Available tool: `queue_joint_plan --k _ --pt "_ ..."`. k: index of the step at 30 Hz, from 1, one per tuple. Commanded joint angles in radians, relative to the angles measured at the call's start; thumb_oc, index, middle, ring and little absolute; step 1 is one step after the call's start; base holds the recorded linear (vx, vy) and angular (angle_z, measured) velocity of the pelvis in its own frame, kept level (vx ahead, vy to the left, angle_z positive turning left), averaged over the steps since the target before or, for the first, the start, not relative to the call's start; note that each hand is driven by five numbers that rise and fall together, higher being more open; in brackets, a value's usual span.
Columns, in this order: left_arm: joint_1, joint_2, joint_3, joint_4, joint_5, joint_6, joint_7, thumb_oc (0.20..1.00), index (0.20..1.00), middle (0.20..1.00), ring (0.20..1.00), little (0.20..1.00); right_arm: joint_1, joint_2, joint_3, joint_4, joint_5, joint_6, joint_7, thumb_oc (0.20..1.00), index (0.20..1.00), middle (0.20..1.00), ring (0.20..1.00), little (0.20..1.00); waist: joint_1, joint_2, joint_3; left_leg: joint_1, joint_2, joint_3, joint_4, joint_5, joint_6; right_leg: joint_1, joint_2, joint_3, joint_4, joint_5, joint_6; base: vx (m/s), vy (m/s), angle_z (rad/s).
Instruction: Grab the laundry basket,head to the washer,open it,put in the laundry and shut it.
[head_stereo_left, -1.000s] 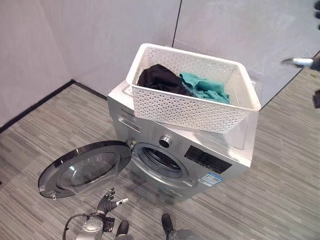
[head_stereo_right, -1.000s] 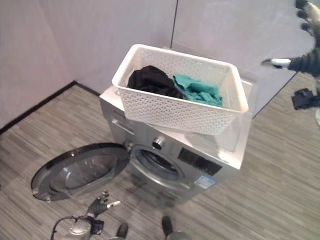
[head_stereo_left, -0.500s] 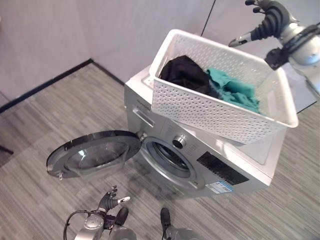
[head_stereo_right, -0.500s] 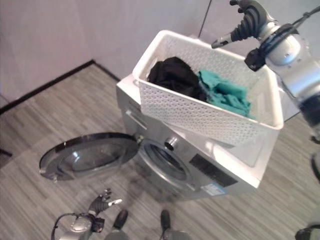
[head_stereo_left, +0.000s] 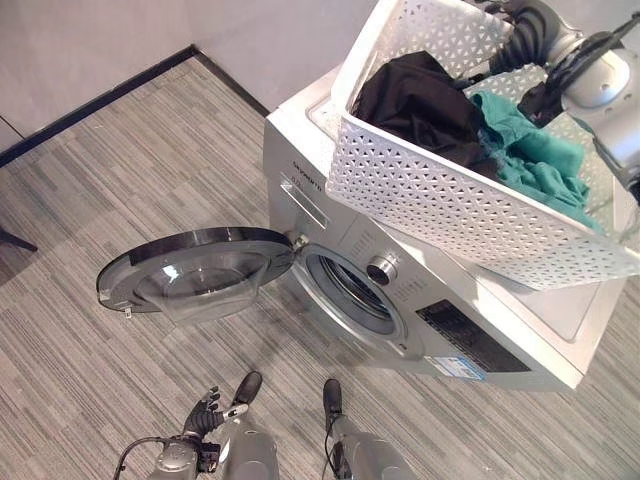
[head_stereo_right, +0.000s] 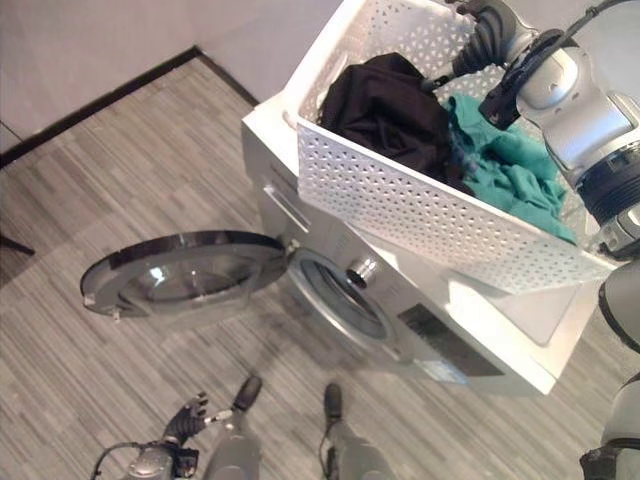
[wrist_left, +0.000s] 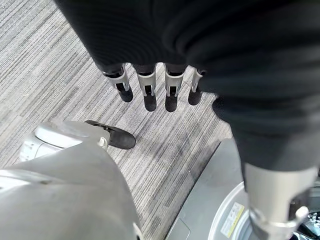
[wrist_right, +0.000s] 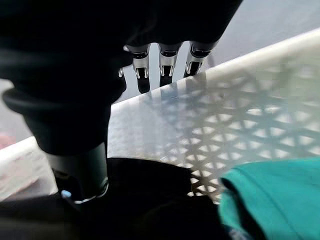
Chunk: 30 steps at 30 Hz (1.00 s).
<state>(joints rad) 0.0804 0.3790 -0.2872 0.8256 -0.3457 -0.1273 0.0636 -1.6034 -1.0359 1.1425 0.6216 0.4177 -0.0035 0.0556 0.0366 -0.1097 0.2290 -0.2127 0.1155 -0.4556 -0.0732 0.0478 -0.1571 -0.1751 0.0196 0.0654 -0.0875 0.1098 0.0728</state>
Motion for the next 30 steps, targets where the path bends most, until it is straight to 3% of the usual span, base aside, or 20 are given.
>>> queue_joint_plan --k 1,13,20,30 --pt "-0.008 0.018 -0.001 0.011 0.002 -0.023 -0.003 1.0 1.0 1.0 1.0 1.0 -0.125 -0.113 0.099 -0.09 0.039 -0.066 0.036 1.0 1.0 1.0 1.0 1.0 0.009 -0.073 -0.015 0.068 0.026 0.011 -0.012 -0.03 0.049 -0.038 -0.055 0.012 0.03 -0.081 0.007 0.04 -0.052 0.03" --pt "-0.019 0.022 0.03 0.032 0.021 -0.017 -0.018 1.0 1.0 1.0 1.0 1.0 -0.166 -0.335 0.201 -0.285 0.067 -0.104 0.057 1.0 1.0 1.0 1.0 1.0 -0.008 -0.128 -0.045 0.092 0.045 0.014 -0.014 -0.048 0.035 -0.001 -0.048 0.007 0.018 -0.1 0.011 0.03 -0.021 0.05" --pt "-0.015 0.027 0.041 0.018 -0.014 -0.027 -0.029 1.0 1.0 1.0 1.0 1.0 -0.146 -0.318 0.17 -0.177 0.031 -0.081 0.057 1.0 1.0 1.0 1.0 1.0 -0.001 -0.12 -0.052 0.086 0.029 0.019 -0.014 -0.053 0.041 -0.003 -0.067 0.006 0.002 -0.084 0.016 -0.01 0.015 0.0" --pt "-0.008 -0.004 0.05 0.081 -0.032 -0.02 -0.033 1.0 1.0 1.0 1.0 1.0 -0.085 -0.323 0.126 -0.236 0.023 -0.093 0.065 1.0 1.0 1.0 1.0 1.0 -0.003 -0.111 -0.053 0.086 0.019 0.023 -0.014 -0.06 0.049 -0.009 -0.073 0.016 0.004 -0.083 0.019 0.0 0.009 -0.02"
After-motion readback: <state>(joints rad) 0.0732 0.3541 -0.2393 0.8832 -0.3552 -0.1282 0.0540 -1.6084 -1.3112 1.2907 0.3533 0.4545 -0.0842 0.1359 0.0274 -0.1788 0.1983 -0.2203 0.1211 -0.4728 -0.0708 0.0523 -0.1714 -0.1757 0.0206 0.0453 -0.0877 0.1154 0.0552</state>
